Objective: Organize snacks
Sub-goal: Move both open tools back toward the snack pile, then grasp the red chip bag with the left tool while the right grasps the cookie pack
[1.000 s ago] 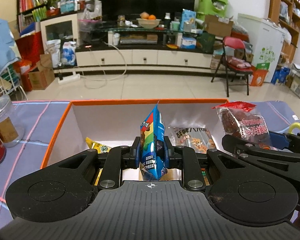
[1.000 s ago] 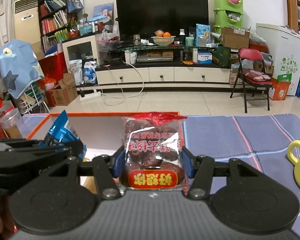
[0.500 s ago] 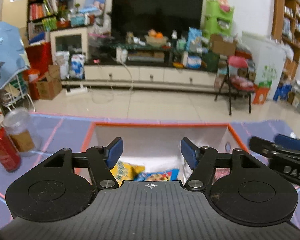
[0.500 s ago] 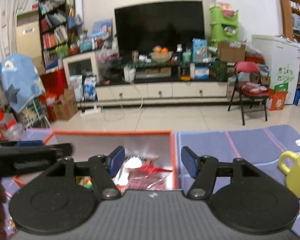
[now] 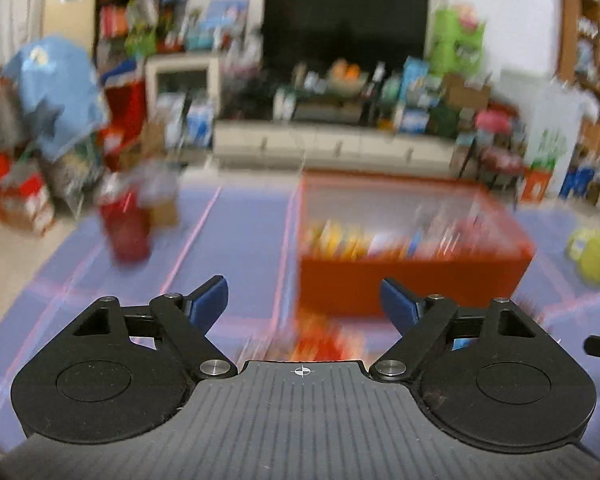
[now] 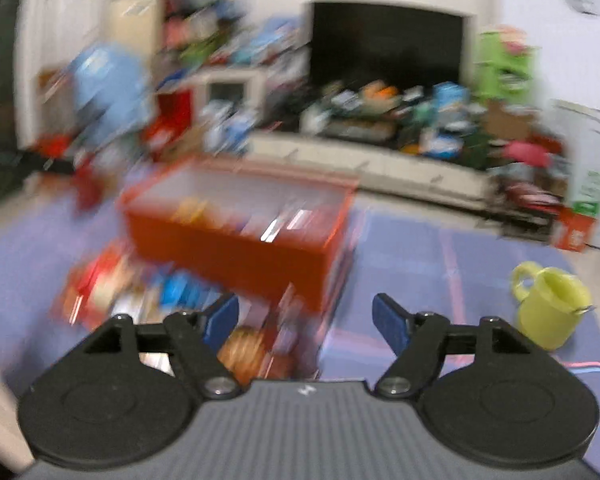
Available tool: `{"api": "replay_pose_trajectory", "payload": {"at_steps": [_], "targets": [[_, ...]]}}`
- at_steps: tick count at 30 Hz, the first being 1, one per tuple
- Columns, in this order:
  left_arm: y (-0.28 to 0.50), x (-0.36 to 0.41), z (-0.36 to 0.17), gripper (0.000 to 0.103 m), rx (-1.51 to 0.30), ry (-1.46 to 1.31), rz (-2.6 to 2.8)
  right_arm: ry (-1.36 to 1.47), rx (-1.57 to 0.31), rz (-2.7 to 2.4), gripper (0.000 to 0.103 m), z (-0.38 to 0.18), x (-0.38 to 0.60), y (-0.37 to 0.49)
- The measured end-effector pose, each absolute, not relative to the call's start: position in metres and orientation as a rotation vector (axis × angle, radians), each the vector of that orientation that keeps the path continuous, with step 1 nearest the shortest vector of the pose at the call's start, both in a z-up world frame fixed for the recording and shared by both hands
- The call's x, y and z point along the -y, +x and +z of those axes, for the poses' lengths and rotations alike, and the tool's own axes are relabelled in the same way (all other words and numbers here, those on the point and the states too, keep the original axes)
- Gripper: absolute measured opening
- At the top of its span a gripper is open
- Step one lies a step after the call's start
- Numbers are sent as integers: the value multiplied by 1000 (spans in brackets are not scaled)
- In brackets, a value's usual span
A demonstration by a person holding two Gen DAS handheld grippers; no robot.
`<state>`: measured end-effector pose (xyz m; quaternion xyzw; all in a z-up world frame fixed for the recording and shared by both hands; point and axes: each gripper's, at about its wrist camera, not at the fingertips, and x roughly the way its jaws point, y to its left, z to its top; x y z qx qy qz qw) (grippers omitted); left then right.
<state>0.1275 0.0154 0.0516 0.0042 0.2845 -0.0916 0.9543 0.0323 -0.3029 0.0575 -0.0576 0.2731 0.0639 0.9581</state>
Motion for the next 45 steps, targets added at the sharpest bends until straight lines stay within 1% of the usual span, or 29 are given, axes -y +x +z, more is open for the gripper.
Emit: {"api": "replay_pose_trajectory", "payload": {"at_steps": [1,3,7,10,12,18,19,20,21,22,27,31,32,33,34,36,37,38,39,41,44,45], "targets": [[127,-24,39,63,-626,5,-174,-164,-586,174,75,48,299,30],[131,-31,26,62,-679,-10,-173,-238,-632,252,76,31,293,29],[142,-31,12,64,-688,-34,-173,-258,-719,268,77,5,298,37],[158,-22,-1,63,-740,-36,-190,-220,-736,277,77,-5,305,41],[166,-12,-8,63,-762,-25,-228,-222,-733,279,79,-13,303,41],[187,18,-22,67,-770,75,-232,-212,-759,310,82,-26,295,57],[190,21,-25,64,-774,84,-232,-189,-766,317,82,-28,297,61],[192,23,-28,64,-784,82,-239,-165,-776,319,82,-29,300,63],[194,25,-30,59,-794,70,-250,-138,-786,321,82,-29,303,65],[197,27,-32,56,-807,58,-265,-111,-787,323,82,-30,307,66],[197,39,-39,56,-803,150,-249,-112,-788,312,82,-31,306,64],[197,38,-43,56,-804,145,-242,-117,-770,302,82,-31,299,65],[196,39,-44,56,-805,140,-239,-118,-766,303,82,-31,298,65],[196,38,-45,53,-805,138,-236,-117,-763,304,82,-31,296,65],[195,39,-44,50,-804,143,-229,-116,-762,305,81,-31,295,66],[194,40,-43,48,-799,158,-223,-123,-768,311,69,-29,292,69],[192,41,-44,48,-798,163,-221,-134,-773,311,57,-27,289,70],[191,41,-44,48,-796,166,-221,-144,-779,303,54,-25,286,70],[190,41,-44,48,-794,166,-221,-150,-785,293,54,-23,284,69],[190,41,-44,47,-795,165,-226,-135,-800,296,75,-23,283,68],[193,37,-43,44,-801,137,-225,-146,-801,299,71,-24,281,66],[194,35,-43,42,-804,125,-224,-137,-806,300,72,-24,282,67]]}}
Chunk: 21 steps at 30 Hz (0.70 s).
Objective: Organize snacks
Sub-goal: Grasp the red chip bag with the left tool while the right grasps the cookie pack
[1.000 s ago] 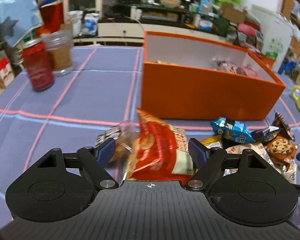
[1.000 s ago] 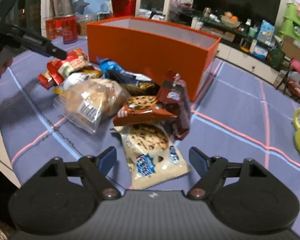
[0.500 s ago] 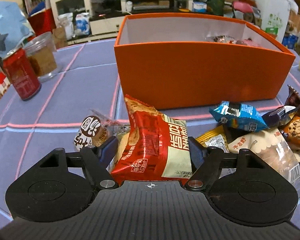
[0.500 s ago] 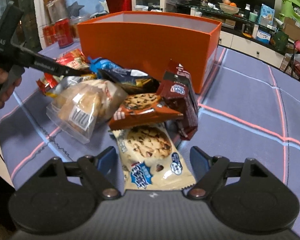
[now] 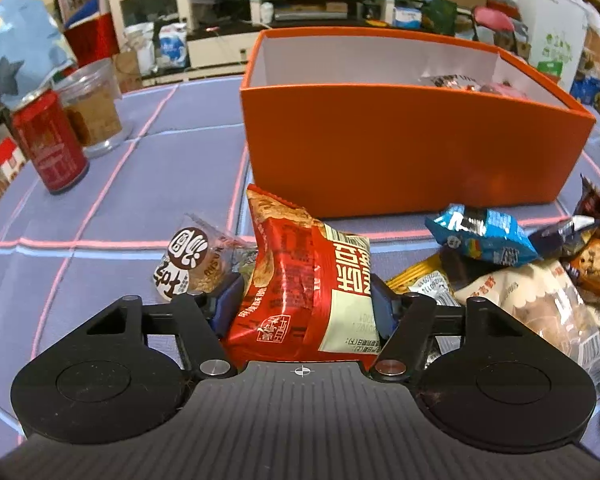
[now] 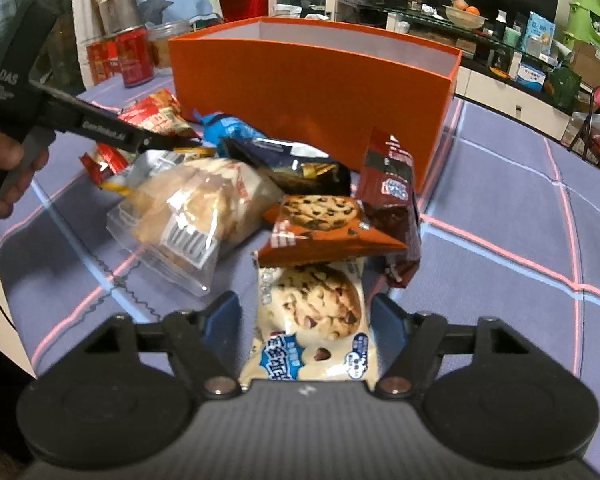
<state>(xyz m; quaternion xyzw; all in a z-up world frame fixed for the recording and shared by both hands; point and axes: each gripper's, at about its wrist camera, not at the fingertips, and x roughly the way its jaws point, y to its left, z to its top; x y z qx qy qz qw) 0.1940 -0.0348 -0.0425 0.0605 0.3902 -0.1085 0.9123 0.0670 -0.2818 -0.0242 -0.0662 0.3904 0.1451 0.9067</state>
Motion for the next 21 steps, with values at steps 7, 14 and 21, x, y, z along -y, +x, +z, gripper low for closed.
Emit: {"api": "replay_pose_trajectory", "payload": {"at_steps": [7,14,21], "targets": [[194,29,-36,32,-807,101,-227,-118,-824,270,51,-20,275,71],[186,23,-27,26,-786,102,-244,-170,-832,222,51,-18,270,53],[167,16,-12,26,-741,103,-258,-212,-816,235,52,-10,261,39]]}}
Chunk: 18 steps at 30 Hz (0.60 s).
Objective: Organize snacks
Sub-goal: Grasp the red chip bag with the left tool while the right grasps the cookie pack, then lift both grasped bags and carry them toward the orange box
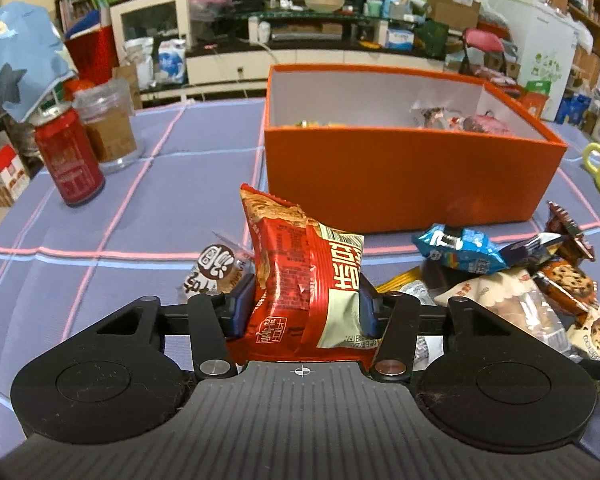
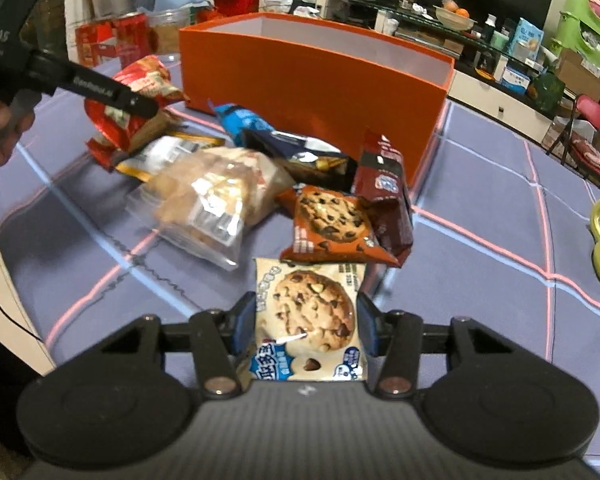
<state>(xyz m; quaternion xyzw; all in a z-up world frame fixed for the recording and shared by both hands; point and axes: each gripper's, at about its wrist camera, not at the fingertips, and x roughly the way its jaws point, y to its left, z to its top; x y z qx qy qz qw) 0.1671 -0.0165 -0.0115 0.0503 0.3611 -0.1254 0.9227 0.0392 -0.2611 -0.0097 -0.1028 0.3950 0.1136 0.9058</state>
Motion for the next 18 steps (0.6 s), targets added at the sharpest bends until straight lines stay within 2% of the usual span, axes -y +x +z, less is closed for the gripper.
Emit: {"api": "replay_pose_trajectory", "payload": {"at_steps": [6,13,18], "targets": [[151,13,2,26,-687,91,-247,-251,-774,217,52,4,255,26],[143,16,20,26,-630,85,-213,-160,-633,142,52,43,260,17],[140,29,20,26,-635,96,-220,-53,-641,95,52,49,263,31]]}}
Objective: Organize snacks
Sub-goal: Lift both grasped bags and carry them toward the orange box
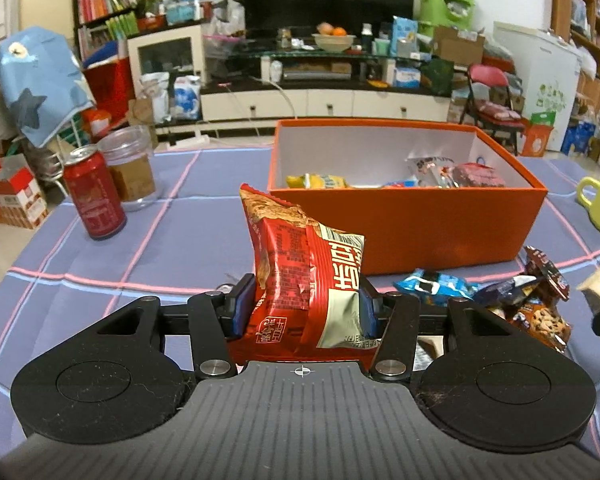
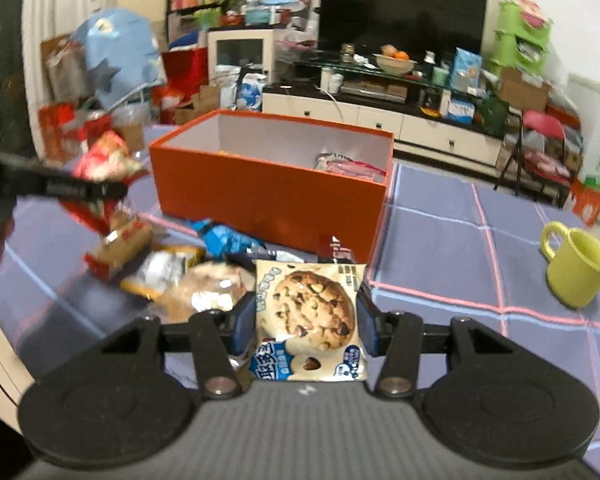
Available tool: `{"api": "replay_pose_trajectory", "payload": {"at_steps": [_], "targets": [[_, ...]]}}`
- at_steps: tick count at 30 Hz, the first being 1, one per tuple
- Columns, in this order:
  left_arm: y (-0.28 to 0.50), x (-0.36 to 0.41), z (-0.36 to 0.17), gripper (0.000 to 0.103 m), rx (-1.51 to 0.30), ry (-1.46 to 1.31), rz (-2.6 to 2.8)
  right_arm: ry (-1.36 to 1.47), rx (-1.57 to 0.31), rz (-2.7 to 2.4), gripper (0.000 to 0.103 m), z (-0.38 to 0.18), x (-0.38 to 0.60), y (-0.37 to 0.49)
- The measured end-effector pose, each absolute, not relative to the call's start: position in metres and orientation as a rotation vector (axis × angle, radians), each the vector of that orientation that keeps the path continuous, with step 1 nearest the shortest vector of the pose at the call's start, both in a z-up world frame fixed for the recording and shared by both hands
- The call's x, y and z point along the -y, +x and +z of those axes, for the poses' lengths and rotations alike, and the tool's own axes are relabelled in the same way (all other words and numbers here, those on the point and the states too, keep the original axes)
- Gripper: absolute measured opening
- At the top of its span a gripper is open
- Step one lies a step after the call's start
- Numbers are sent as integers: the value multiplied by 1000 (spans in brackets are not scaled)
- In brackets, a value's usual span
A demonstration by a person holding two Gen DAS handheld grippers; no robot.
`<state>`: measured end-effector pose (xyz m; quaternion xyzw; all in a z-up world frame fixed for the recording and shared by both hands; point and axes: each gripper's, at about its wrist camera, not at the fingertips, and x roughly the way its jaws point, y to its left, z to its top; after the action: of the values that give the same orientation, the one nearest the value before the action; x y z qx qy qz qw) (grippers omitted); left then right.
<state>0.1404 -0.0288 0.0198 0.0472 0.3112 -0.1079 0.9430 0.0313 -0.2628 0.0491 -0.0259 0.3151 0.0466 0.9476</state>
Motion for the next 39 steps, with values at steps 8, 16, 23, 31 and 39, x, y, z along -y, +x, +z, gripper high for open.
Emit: {"api": "replay_pose_trajectory", "payload": {"at_steps": [8,16,23,31,39], "targets": [[128,39,32,26,-549,112,-234,-47,-633,121,52,52,243,38],[125,13,54,26,-526,-51,-289,-60,-621,129,52,51,234,39],[127,14,57,26,-520,-25,-226,-39,-626,124,52,48,239,48],[134,30,40,26,-584,43,-203,-18,-625,121,52,47,240,52],[135,30,35,26,-597,78,-171,-19,-628,120,52,46,238,51]]}}
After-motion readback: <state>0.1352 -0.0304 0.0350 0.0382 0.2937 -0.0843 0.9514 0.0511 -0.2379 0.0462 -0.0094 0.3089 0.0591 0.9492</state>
